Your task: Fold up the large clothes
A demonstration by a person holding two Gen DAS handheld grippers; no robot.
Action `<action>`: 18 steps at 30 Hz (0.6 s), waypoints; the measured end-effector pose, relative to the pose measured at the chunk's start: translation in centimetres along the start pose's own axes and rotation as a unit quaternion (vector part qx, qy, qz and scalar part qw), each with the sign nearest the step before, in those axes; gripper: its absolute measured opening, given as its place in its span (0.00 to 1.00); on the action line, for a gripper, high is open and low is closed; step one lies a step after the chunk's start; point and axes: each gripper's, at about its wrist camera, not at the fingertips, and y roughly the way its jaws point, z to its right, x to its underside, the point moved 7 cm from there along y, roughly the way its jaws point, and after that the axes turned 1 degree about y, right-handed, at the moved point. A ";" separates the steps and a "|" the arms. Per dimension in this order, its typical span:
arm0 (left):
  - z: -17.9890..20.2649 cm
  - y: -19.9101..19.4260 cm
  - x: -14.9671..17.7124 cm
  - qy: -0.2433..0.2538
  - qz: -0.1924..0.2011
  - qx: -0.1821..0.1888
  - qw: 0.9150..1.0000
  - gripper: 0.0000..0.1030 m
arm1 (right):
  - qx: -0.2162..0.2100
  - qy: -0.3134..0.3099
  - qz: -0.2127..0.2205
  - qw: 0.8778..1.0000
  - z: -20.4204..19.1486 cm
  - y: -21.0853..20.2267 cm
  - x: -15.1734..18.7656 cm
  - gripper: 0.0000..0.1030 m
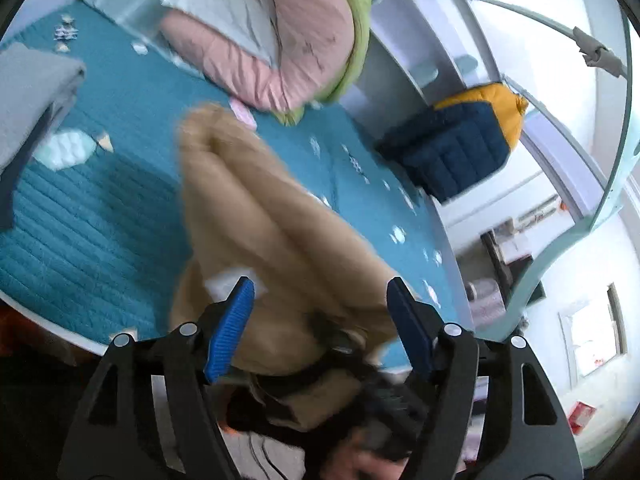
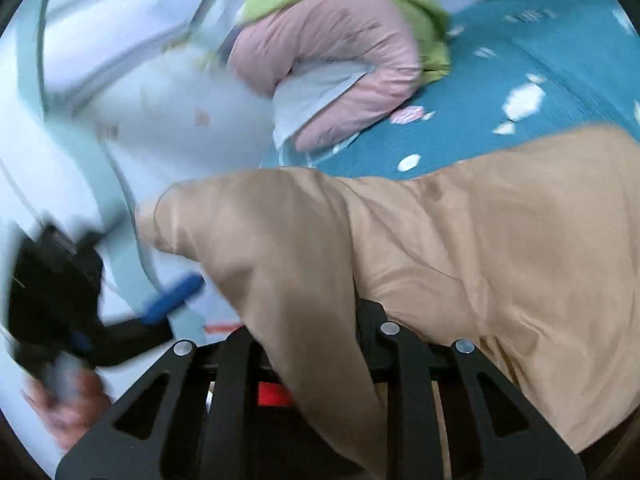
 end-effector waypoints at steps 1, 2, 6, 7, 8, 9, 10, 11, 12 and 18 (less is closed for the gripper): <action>-0.1 -0.2 0.2 -0.019 0.008 0.022 1.000 0.68 | -0.005 0.019 0.007 1.000 0.7 -0.8 -0.4 0.19; -0.5 -0.3 0.2 -0.039 0.019 0.033 0.999 0.74 | -0.012 0.046 0.019 0.999 1.6 -1.8 -0.8 0.19; -2.3 1.8 1.0 -0.011 0.007 -0.079 0.997 0.82 | -0.053 0.147 0.073 0.985 4.8 -6.1 -2.2 0.19; -2.7 2.7 1.4 0.003 -0.003 -0.103 0.995 0.82 | -0.060 0.166 0.085 0.981 5.5 -6.9 -2.4 0.18; -3.0 3.8 2.2 0.010 -0.019 -0.123 0.992 0.82 | -0.067 0.190 0.099 0.974 6.6 -7.8 -2.9 0.18; -3.1 4.5 2.7 0.011 -0.030 -0.126 0.992 0.82 | -0.075 0.212 0.111 0.968 7.5 -8.6 -3.0 0.18; -3.0 5.5 3.5 0.010 -0.041 -0.124 0.991 0.82 | -0.079 0.241 0.126 0.959 8.8 -9.6 -3.0 0.18; -3.1 6.6 4.4 0.008 -0.055 -0.125 0.991 0.82 | -0.078 0.267 0.139 0.950 10.1 -10.5 -2.9 0.18; -3.0 7.7 5.1 0.011 -0.069 -0.126 0.990 0.82 | -0.077 0.284 0.148 0.944 11.1 -11.1 -2.8 0.18; -4.0 12.3 8.4 0.023 -0.133 -0.154 0.979 0.82 | 0.023 0.349 0.153 0.924 16.9 -13.0 -1.0 0.23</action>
